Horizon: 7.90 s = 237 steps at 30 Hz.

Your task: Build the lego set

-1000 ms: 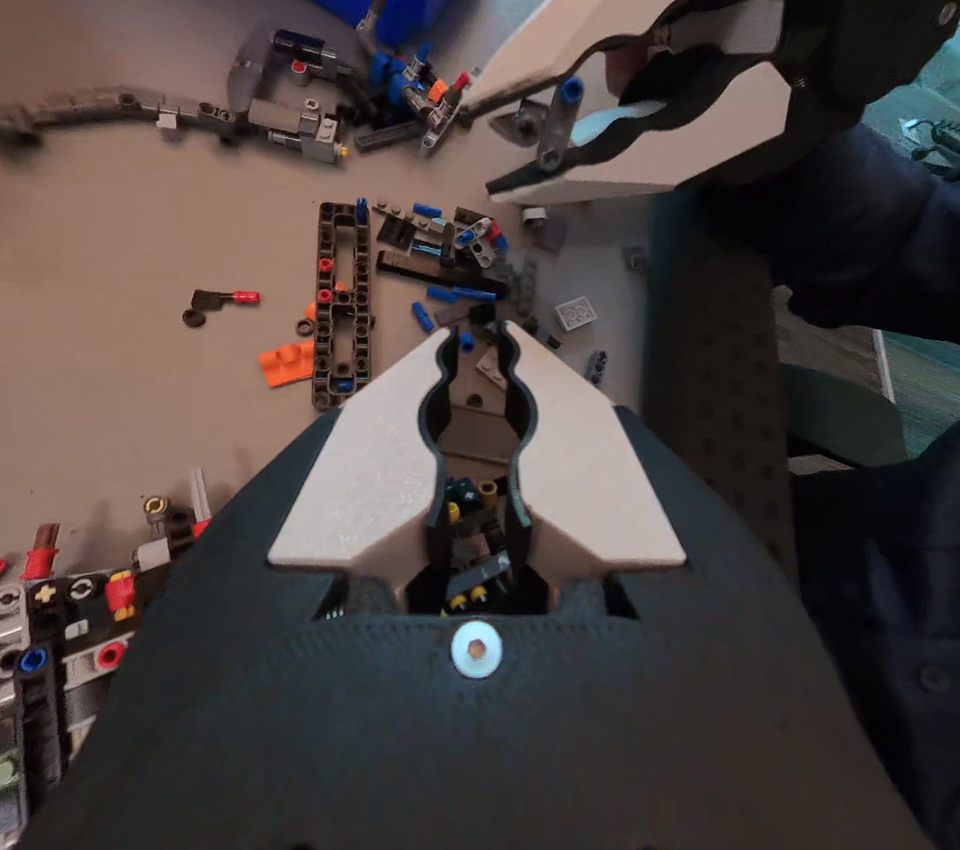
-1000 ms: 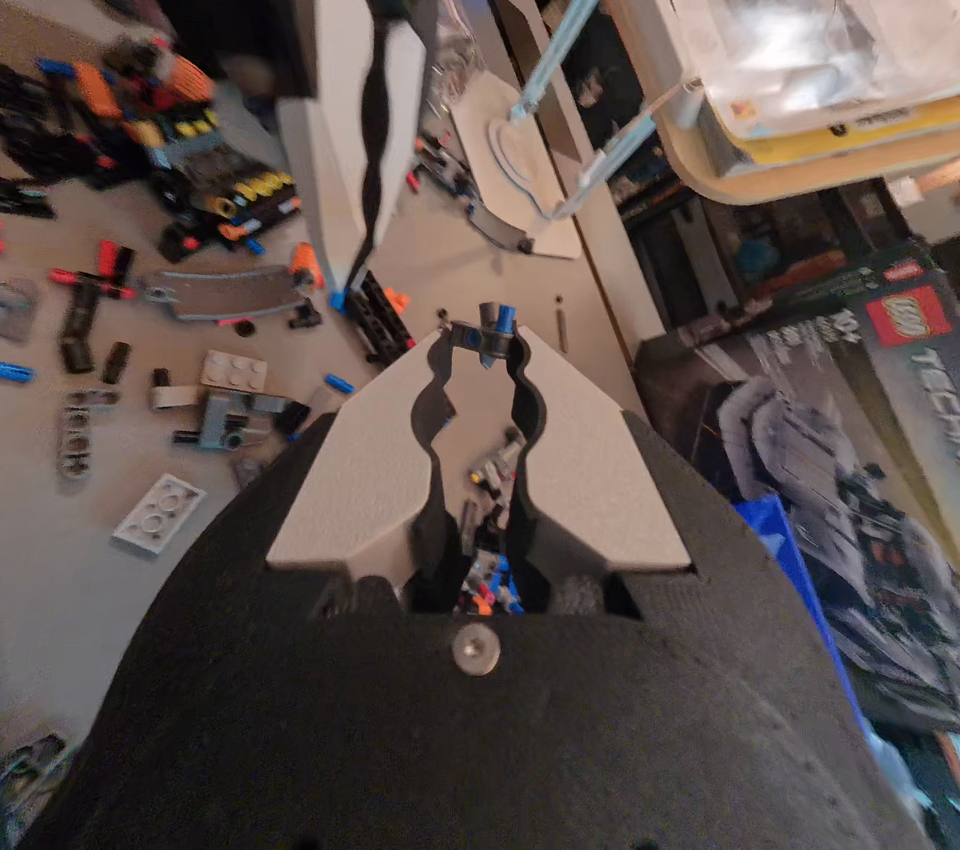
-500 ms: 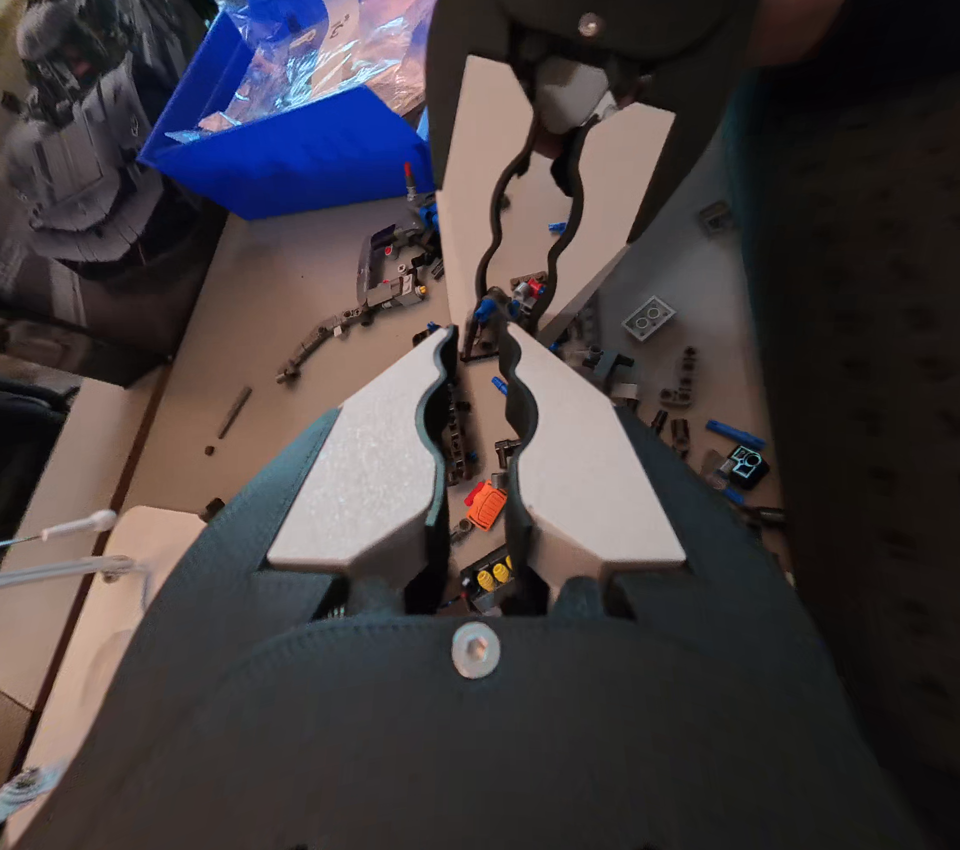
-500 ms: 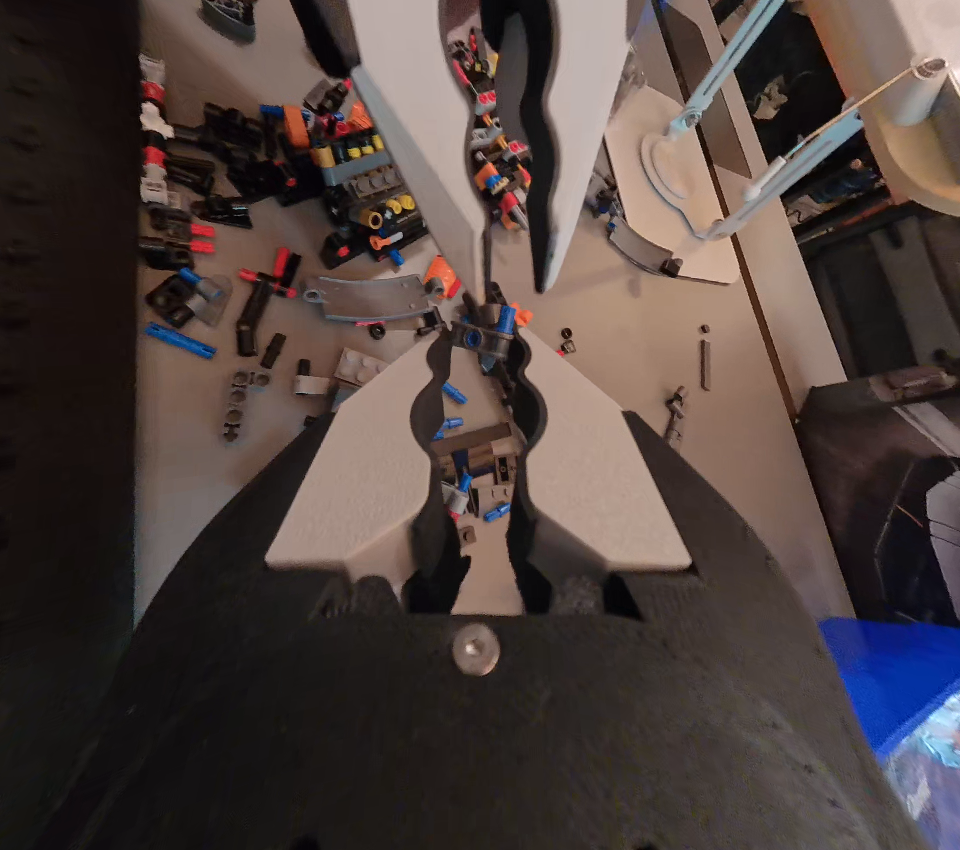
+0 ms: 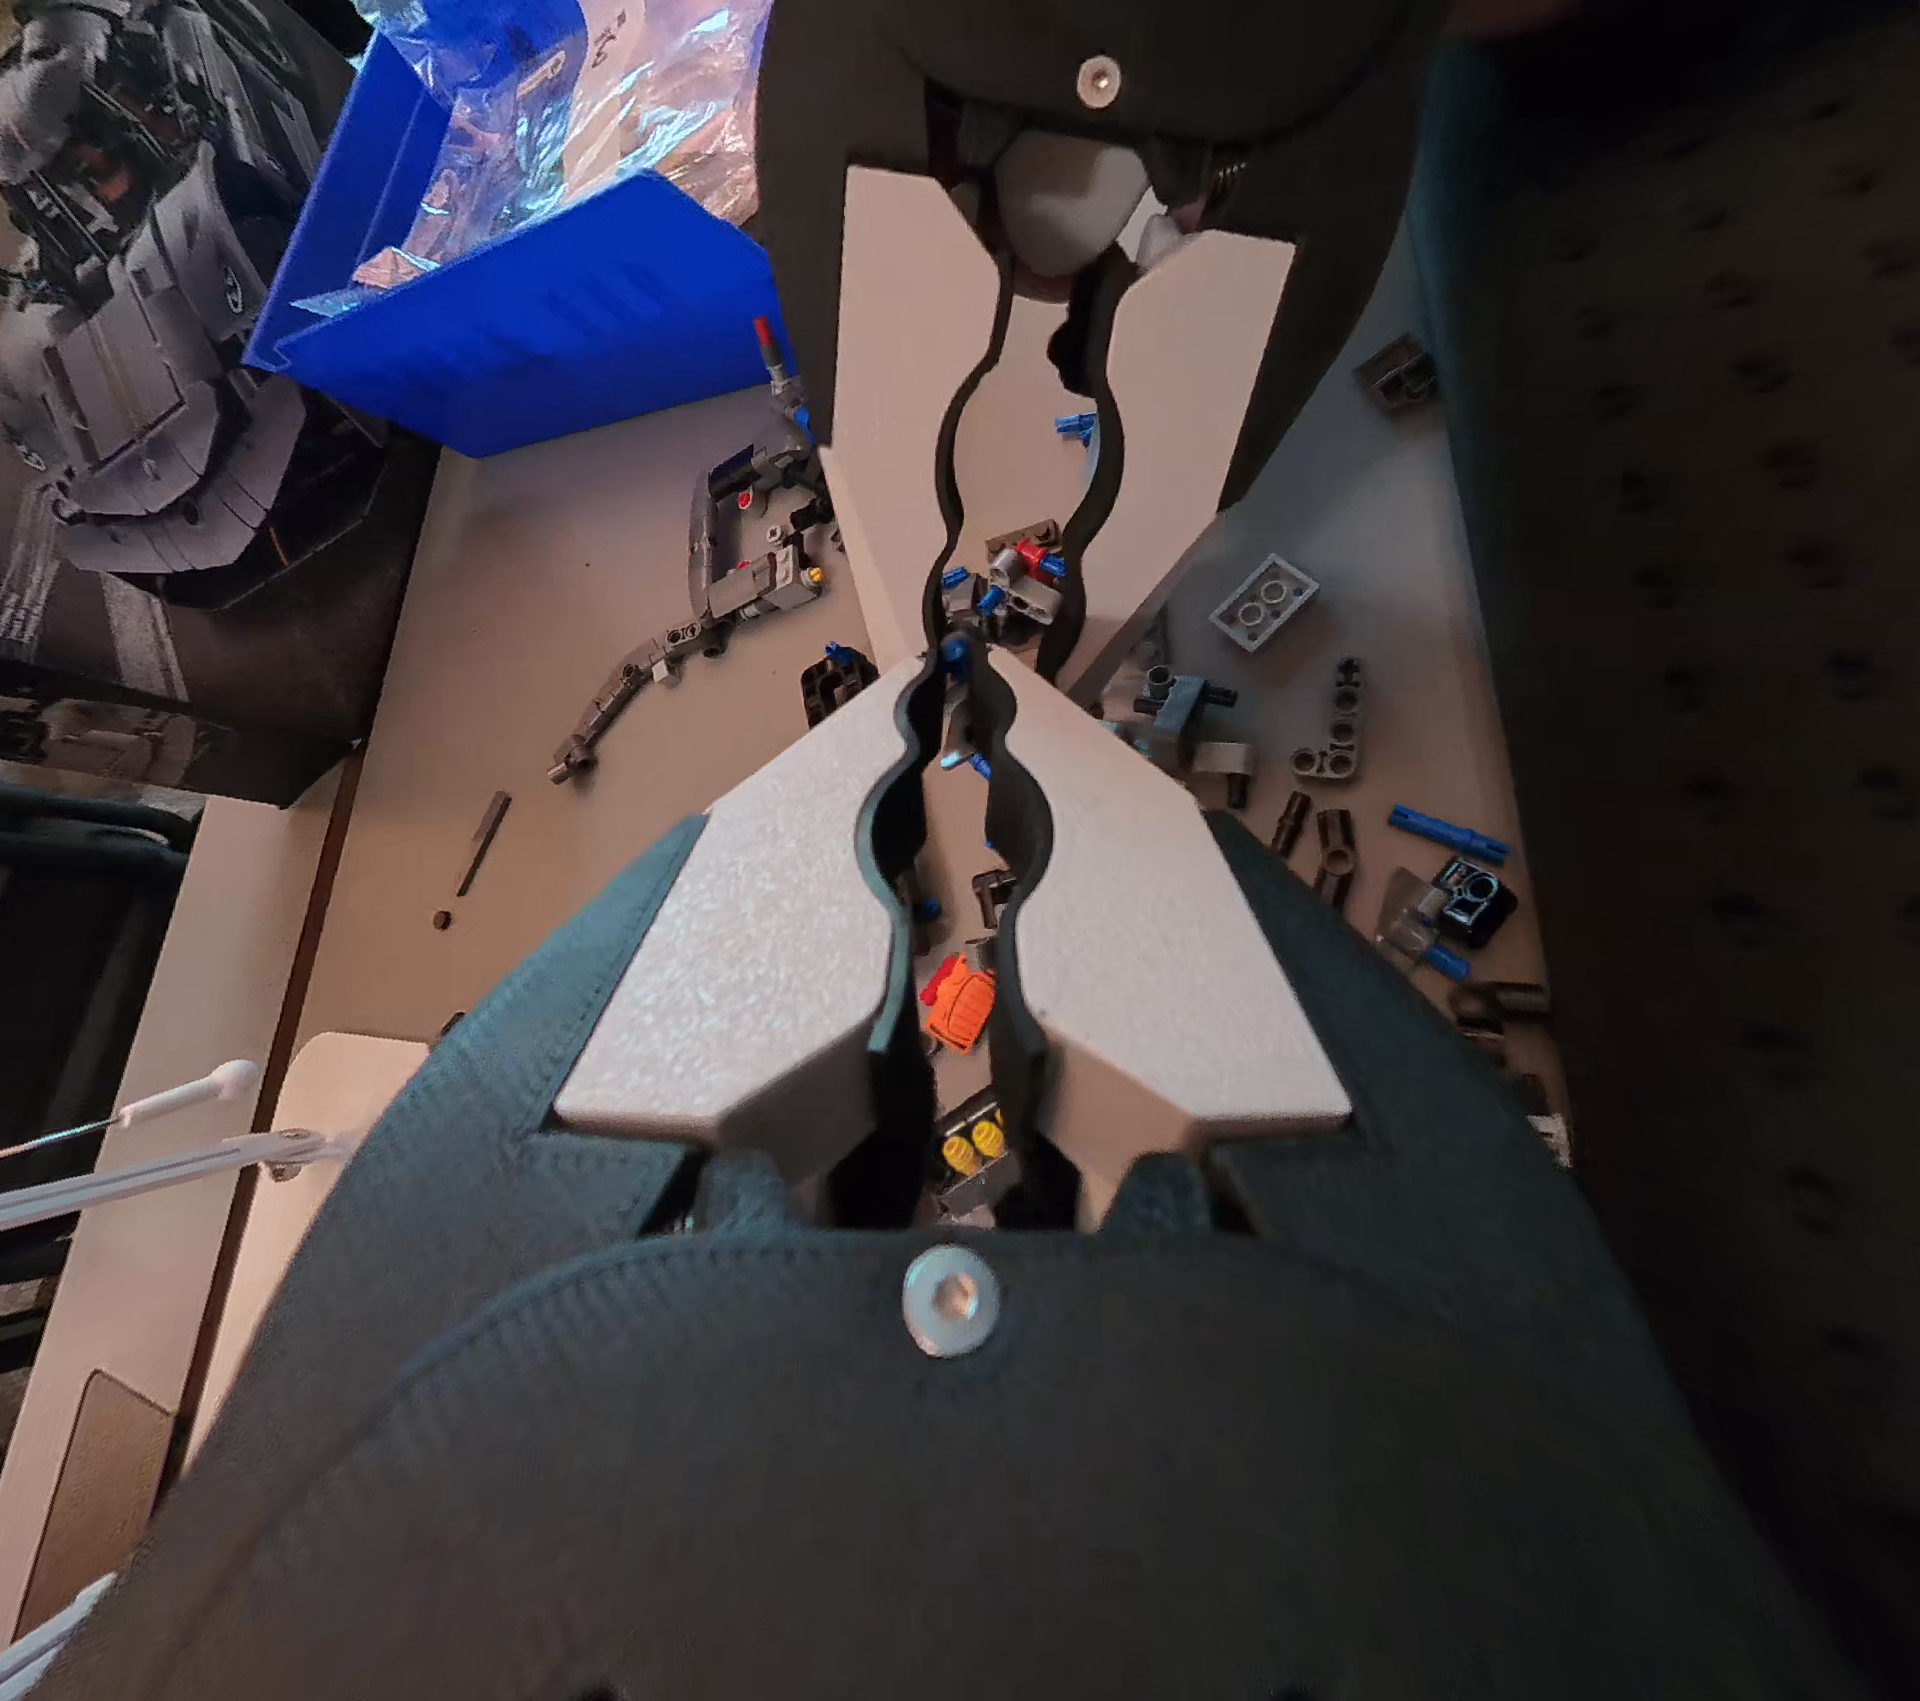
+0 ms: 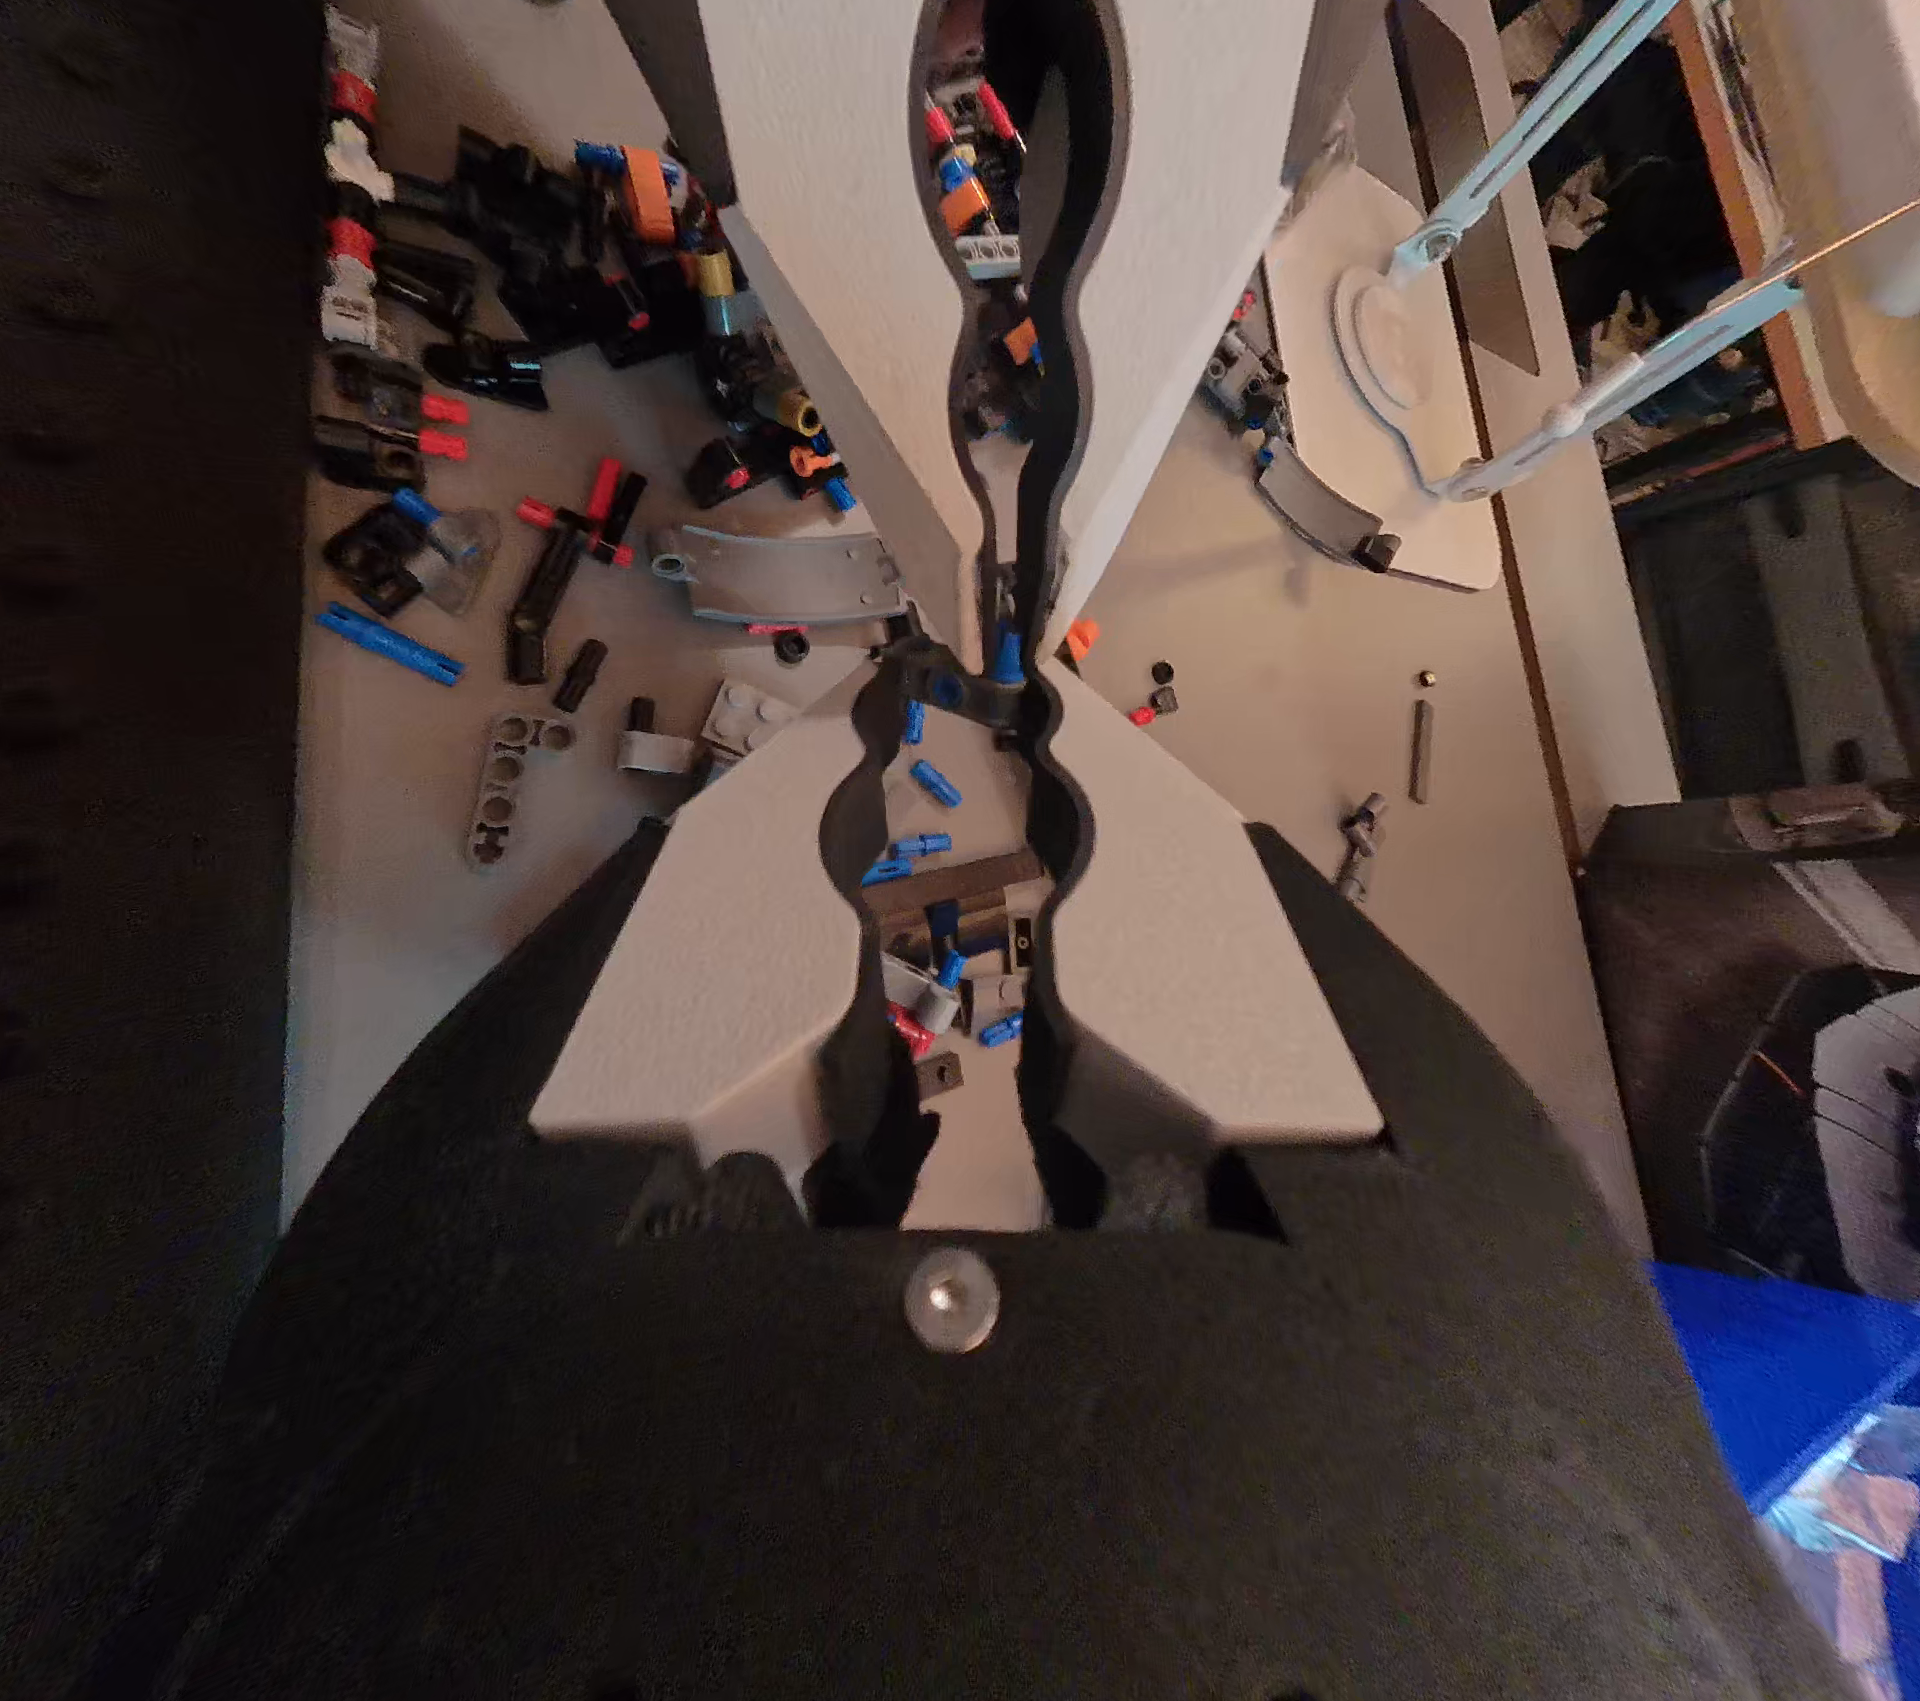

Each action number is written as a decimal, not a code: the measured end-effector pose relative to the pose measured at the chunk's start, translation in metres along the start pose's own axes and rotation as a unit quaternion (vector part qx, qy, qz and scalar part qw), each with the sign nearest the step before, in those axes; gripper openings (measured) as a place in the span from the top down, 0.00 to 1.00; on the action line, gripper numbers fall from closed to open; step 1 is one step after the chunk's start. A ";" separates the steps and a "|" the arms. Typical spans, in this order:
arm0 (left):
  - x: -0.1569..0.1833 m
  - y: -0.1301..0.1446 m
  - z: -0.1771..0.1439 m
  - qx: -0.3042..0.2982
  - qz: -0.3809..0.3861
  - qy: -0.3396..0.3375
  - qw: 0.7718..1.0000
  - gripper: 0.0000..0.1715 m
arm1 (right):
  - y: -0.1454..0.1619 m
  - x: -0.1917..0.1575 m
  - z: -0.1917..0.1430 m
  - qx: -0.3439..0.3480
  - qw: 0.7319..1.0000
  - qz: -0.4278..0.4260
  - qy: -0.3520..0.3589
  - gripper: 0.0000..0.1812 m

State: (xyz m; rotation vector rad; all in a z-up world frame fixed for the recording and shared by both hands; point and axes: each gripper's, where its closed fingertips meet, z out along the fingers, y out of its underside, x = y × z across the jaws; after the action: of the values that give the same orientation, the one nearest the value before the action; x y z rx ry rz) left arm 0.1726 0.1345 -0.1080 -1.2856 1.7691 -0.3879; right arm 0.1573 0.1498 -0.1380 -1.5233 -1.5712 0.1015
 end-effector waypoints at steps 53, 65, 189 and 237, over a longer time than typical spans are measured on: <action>-0.016 0.002 0.003 -0.026 0.044 -0.094 0.994 0.97 | -0.002 0.009 -0.012 0.066 0.991 0.108 -0.031 0.91; -0.005 -0.001 0.005 -0.032 0.095 -0.089 0.991 0.94 | -0.006 0.004 -0.013 0.078 0.990 0.105 -0.048 0.91; 0.000 -0.045 -0.024 0.189 -0.133 0.073 0.970 0.93 | -0.044 0.006 -0.058 0.287 0.893 0.268 -0.218 0.88; 0.004 -0.021 -0.002 0.093 -0.115 0.056 0.987 0.95 | -0.010 -0.006 -0.025 0.156 0.951 0.212 -0.159 0.89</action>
State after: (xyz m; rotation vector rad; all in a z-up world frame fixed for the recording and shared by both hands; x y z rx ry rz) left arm 0.1835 0.1218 -0.0945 -1.3583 1.6359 -0.7500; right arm 0.1643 0.1297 -0.1208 -1.6173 -1.3575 0.8373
